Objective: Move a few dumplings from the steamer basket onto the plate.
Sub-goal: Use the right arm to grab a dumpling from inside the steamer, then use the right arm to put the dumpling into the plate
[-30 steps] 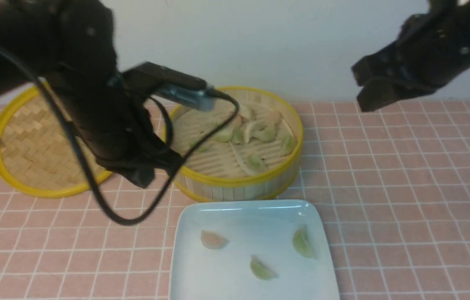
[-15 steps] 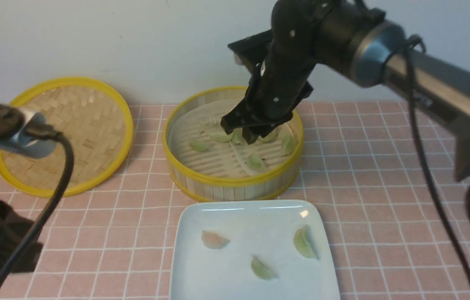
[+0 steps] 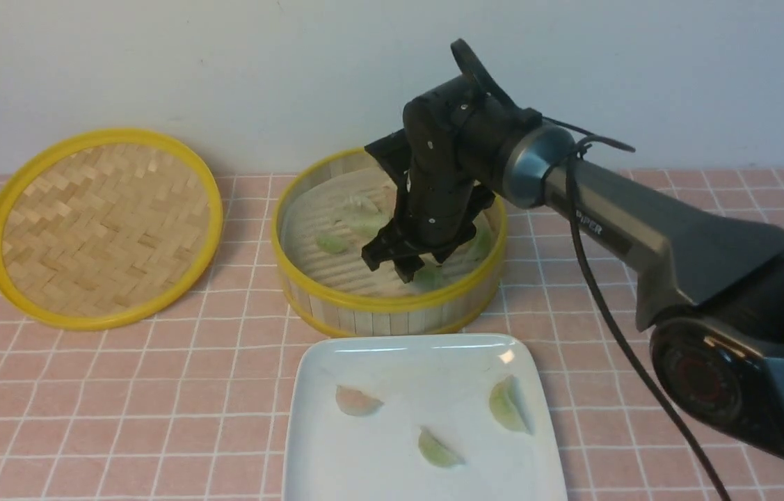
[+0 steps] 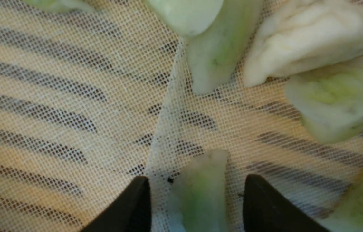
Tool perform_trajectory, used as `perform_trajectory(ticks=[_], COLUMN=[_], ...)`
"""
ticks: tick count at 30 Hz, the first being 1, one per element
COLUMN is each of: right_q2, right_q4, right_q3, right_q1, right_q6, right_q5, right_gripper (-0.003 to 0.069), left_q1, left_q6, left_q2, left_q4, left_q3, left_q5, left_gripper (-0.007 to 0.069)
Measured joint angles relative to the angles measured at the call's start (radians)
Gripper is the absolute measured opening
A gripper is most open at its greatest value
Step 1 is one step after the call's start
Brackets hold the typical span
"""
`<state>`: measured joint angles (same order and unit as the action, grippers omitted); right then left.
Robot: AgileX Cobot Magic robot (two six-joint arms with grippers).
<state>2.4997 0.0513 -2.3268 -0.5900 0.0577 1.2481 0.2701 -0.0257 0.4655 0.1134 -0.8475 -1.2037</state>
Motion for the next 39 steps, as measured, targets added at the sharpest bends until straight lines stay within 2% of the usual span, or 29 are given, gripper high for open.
perform_trajectory(ticks=[2,4,11,17,19,23,28,33,37,38,39], right_q2=[0.006,0.008,-0.018,-0.185,-0.295,-0.457,-0.497,-0.441,-0.411,-0.403,-0.402], right_q4=[-0.006,-0.014,-0.015,-0.09,-0.179,-0.254,-0.223,-0.183,-0.211,-0.24,-0.247], right_q3=[-0.001,-0.006,-0.023,-0.012,0.063,0.289,0.576,0.666,0.669,0.669,0.669], right_q1=[0.0,0.0,0.0,0.0,-0.004,-0.055,-0.141,-0.151,-0.151,-0.151,-0.151], right_q6=[0.002,0.004,0.003,-0.003,-0.011,-0.039,-0.049,-0.032,-0.015,-0.011,-0.01], right_q5=[-0.002,-0.003,-0.002,-0.001,-0.002,-0.004,-0.006,-0.059,-0.074,-0.076,-0.077], right_gripper=[0.0288,0.0209,0.0209,0.0209,0.0209,0.0209,0.0209,0.0209,0.0253,0.0316,0.035], left_q1=[0.0,0.0,0.0,0.0,0.0,0.0,0.0,0.0,0.0,0.0,0.0], left_q6=[0.001,0.007,0.008,0.008,0.008,0.008,0.007,0.006,0.005,0.005,0.005], left_q2=[-0.004,-0.005,-0.005,-0.005,-0.005,-0.005,-0.005,-0.005,-0.005,-0.005,-0.005], left_q4=[0.0,0.0,0.0,-0.001,-0.001,-0.001,-0.001,-0.001,-0.001,-0.001,-0.001], left_q3=[0.0,0.0,0.0,0.0,0.0,0.0,0.0,0.0,0.0,0.0,0.0], left_q5=[-0.003,-0.017,-0.038,-0.04,-0.028,-0.019,-0.017,-0.015,-0.013,-0.011,-0.009], left_gripper=[-0.0006,-0.0006,-0.0006,-0.0006,-0.0006,-0.0006,-0.0006,-0.0006,-0.0006,-0.0006,-0.0006])
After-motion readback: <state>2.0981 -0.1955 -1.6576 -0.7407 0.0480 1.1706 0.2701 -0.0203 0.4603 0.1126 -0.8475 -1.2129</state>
